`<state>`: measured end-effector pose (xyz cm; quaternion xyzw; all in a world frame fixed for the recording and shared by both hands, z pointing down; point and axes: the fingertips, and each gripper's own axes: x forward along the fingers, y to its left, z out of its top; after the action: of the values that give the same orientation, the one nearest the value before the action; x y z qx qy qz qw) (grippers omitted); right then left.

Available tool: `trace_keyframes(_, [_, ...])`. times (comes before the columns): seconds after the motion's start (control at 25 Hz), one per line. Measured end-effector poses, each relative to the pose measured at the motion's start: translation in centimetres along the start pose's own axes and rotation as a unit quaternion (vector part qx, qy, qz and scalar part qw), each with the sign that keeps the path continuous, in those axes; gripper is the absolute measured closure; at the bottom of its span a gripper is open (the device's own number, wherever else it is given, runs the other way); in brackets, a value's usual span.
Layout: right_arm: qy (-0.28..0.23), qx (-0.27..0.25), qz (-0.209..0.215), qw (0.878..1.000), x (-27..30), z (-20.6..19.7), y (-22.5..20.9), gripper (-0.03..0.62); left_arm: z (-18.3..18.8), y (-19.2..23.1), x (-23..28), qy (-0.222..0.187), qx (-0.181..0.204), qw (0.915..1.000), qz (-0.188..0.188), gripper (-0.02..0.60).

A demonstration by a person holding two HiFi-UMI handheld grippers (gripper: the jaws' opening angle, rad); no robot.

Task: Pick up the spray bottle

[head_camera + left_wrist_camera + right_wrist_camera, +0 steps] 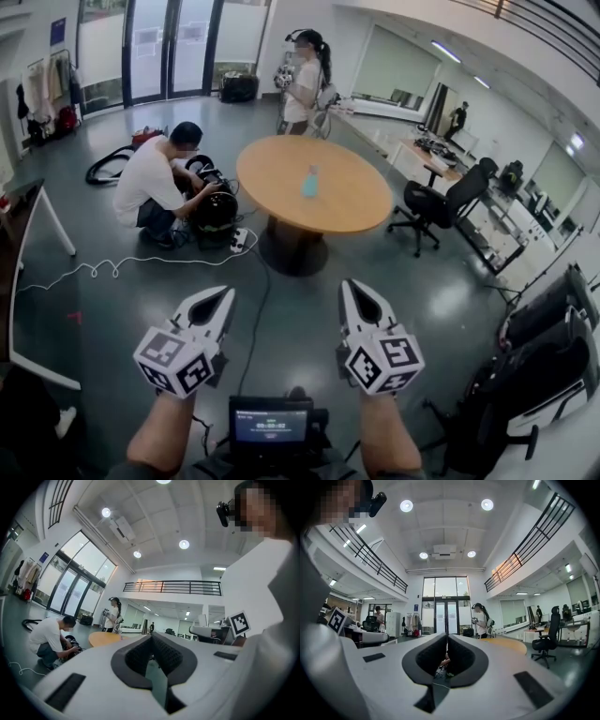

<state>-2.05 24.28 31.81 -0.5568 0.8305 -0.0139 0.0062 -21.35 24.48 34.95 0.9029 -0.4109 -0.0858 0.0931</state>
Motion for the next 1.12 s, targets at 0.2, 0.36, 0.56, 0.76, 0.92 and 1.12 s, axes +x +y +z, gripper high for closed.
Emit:
trace_keyframes(0.2, [-0.004,0.009,0.018,1.000,2.3,-0.5,-1.8,0.572,0.0,0.6,2.2,0.002,0.005,0.9999,0.009,0.578])
trace_keyframes(0.36, [-0.007,0.019,0.023,1.000,4.4,-0.2,-4.5,0.572,-0.1,1.0,5.1,0.010,0.018,0.9995,0.023,0.578])
trace_keyframes(0.56, [-0.026,0.018,0.039,0.999,7.2,0.9,-8.7,0.570,0.7,1.3,9.7,0.002,0.026,0.9993,0.027,0.578])
trace_keyframes(0.76, [-0.035,0.018,0.044,0.998,8.9,1.8,-13.3,0.556,1.4,0.0,14.5,-0.021,0.025,0.9994,0.011,0.578])
trace_keyframes(0.92, [-0.036,0.018,0.049,0.998,10.3,2.2,-16.3,0.556,1.1,-0.1,18.1,-0.015,0.027,0.9994,0.015,0.578])
trace_keyframes(1.12, [-0.039,0.023,0.062,0.997,11.1,2.6,-19.4,0.556,0.9,-1.2,21.7,-0.018,0.032,0.9992,0.013,0.578])
